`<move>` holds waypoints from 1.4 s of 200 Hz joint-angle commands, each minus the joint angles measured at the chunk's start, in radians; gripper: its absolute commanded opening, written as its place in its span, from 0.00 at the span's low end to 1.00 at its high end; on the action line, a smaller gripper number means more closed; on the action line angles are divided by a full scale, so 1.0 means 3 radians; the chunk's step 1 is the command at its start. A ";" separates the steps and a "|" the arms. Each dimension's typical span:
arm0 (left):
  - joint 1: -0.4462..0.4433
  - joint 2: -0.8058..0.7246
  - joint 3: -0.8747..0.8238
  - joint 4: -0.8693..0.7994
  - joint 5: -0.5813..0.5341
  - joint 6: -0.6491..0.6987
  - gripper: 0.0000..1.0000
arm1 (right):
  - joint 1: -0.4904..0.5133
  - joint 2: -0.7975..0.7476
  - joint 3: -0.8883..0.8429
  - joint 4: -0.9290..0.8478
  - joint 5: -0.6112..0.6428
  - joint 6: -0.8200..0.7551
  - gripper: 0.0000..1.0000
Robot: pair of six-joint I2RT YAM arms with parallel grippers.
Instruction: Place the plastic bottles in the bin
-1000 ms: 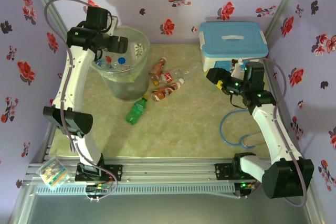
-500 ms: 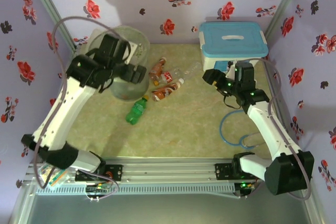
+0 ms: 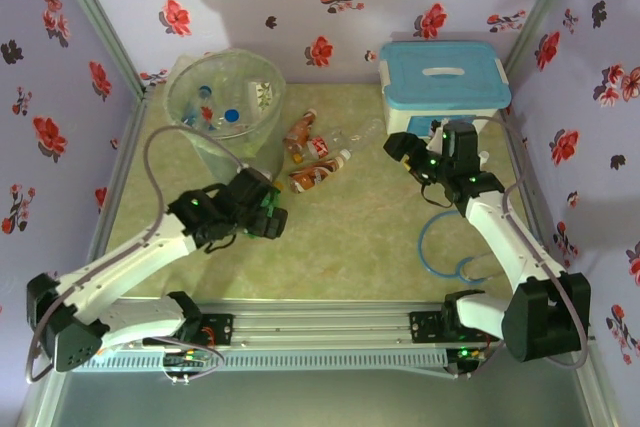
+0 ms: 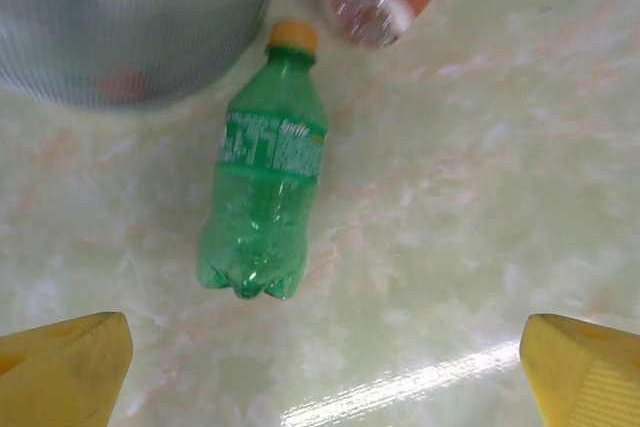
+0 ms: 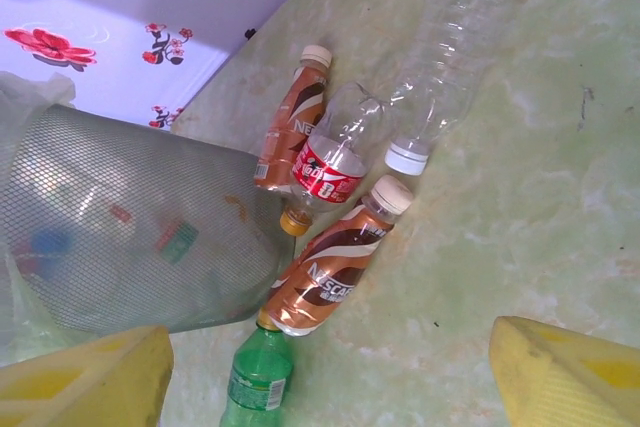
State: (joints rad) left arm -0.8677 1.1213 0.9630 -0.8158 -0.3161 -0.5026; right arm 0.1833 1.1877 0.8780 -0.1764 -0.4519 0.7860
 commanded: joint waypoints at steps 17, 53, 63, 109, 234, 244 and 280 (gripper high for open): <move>-0.0018 0.0183 -0.0619 0.1082 -0.0636 -0.0449 1.00 | -0.0042 -0.0157 -0.0038 0.0003 -0.0021 -0.0029 0.83; 0.0189 0.0517 -0.0826 0.1391 -0.0512 -0.0399 1.00 | -0.0084 -0.0274 -0.0082 -0.0070 0.0033 -0.0069 0.84; 0.0265 0.0607 -0.0818 0.1411 -0.0475 -0.0388 1.00 | -0.0084 -0.0274 -0.0098 -0.0052 0.0026 -0.0059 0.84; 0.0433 0.0859 -0.0892 0.1716 -0.0253 -0.0225 0.97 | -0.0095 -0.0299 -0.0120 -0.0076 0.0000 -0.0079 0.84; 0.0199 0.0973 -0.0487 0.1051 -0.0157 -0.0101 0.62 | -0.0106 -0.0264 -0.0142 -0.0028 -0.0023 -0.0070 0.84; 0.0139 0.0906 -0.0386 0.0917 -0.0158 -0.0071 0.61 | -0.0105 -0.0255 -0.0139 -0.0010 -0.0025 -0.0064 0.84; -0.0043 0.0597 0.0339 0.0250 -0.0047 0.0372 0.60 | -0.0110 -0.0219 -0.0125 0.0008 -0.0022 -0.0081 0.84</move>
State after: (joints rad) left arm -0.8604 1.3849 0.9039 -0.5762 -0.3557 -0.5034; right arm 0.1570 1.1107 0.8459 -0.1913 -0.4515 0.7849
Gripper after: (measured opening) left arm 0.613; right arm 0.843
